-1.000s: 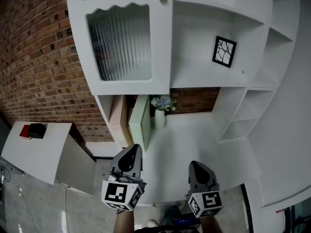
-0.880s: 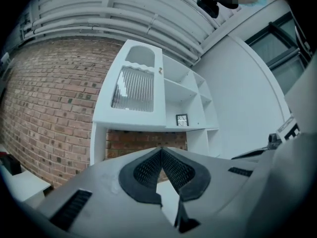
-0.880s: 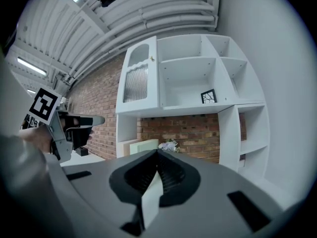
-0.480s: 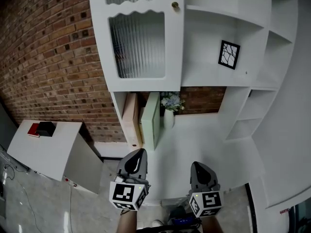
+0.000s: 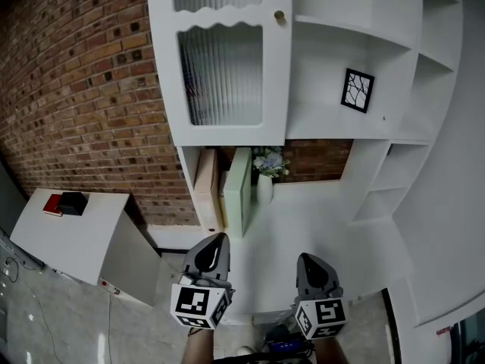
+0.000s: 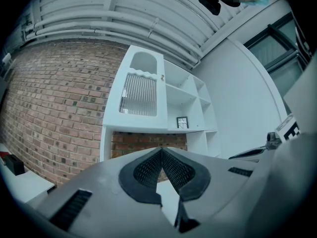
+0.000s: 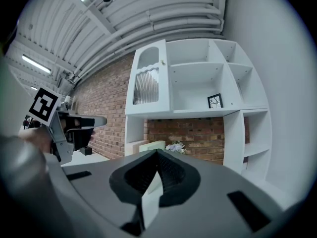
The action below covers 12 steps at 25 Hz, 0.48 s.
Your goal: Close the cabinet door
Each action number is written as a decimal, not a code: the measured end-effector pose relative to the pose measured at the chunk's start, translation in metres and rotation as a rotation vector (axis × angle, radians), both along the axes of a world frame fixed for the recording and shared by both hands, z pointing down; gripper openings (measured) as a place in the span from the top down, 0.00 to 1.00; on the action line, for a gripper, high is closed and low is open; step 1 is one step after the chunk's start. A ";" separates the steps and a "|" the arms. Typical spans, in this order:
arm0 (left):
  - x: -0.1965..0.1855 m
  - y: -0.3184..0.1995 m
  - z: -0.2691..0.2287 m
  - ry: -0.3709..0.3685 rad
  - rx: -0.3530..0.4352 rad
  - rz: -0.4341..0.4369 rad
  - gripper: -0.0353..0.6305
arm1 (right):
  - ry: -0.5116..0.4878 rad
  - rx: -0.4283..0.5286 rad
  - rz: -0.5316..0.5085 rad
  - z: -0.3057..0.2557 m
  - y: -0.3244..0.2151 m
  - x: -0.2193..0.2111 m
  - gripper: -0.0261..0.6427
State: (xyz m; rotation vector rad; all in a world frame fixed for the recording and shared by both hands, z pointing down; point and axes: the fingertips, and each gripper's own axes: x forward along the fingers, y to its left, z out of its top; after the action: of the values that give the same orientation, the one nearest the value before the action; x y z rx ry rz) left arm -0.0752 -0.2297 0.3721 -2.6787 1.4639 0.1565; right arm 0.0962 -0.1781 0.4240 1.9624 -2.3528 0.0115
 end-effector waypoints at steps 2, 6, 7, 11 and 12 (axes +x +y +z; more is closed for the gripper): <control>-0.001 0.000 0.000 0.004 -0.001 0.001 0.93 | 0.002 -0.002 0.000 0.000 0.000 -0.001 0.96; -0.001 -0.001 0.001 0.006 -0.004 0.002 0.93 | 0.007 -0.003 -0.001 0.000 -0.002 -0.002 0.96; -0.002 -0.002 0.002 0.007 -0.005 0.000 0.93 | 0.007 -0.004 -0.002 0.000 -0.002 -0.002 0.96; -0.002 -0.004 0.001 0.010 -0.004 -0.003 0.93 | 0.006 -0.004 -0.004 0.000 -0.004 -0.001 0.96; -0.003 -0.005 0.001 0.011 -0.003 -0.003 0.93 | 0.006 -0.004 -0.004 0.000 -0.004 -0.001 0.96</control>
State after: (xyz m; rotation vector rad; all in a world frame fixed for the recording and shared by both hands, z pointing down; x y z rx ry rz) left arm -0.0778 -0.2342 0.3727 -2.6830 1.4720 0.1692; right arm 0.0949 -0.1820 0.4239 1.9531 -2.3507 0.0097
